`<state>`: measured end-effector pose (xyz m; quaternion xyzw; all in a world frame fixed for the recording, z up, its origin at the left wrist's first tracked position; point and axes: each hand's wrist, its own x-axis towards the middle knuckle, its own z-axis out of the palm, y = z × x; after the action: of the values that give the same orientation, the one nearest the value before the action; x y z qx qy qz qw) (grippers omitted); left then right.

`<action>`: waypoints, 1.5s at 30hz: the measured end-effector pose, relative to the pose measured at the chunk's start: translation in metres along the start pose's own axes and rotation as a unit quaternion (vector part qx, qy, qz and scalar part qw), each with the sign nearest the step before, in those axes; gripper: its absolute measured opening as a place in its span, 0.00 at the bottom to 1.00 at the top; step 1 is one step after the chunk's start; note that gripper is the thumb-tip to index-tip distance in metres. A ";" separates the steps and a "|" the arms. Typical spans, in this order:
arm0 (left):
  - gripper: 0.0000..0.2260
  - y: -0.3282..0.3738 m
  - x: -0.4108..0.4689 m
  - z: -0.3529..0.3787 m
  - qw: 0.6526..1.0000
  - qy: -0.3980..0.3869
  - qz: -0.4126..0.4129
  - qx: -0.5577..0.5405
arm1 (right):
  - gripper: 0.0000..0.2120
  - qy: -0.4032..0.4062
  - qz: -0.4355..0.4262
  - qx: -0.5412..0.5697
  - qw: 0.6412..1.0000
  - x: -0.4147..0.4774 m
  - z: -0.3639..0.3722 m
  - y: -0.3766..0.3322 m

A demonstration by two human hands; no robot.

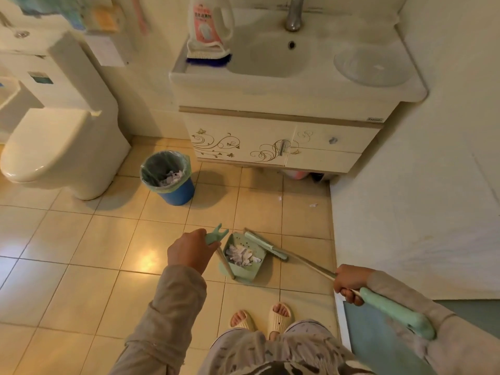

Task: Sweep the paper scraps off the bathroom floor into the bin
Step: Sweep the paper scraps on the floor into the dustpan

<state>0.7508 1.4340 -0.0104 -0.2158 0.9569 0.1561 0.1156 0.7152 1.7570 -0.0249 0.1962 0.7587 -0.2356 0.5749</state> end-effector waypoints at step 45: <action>0.16 0.140 0.135 -0.005 0.994 -0.054 0.077 0.046 | 0.15 0.049 0.017 -0.231 0.972 0.050 -0.125 -0.069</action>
<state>0.5685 1.5016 -0.0100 -0.1268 0.9693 0.1317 0.1642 0.5650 1.7752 -0.0352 0.0823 0.8164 -0.0341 0.5705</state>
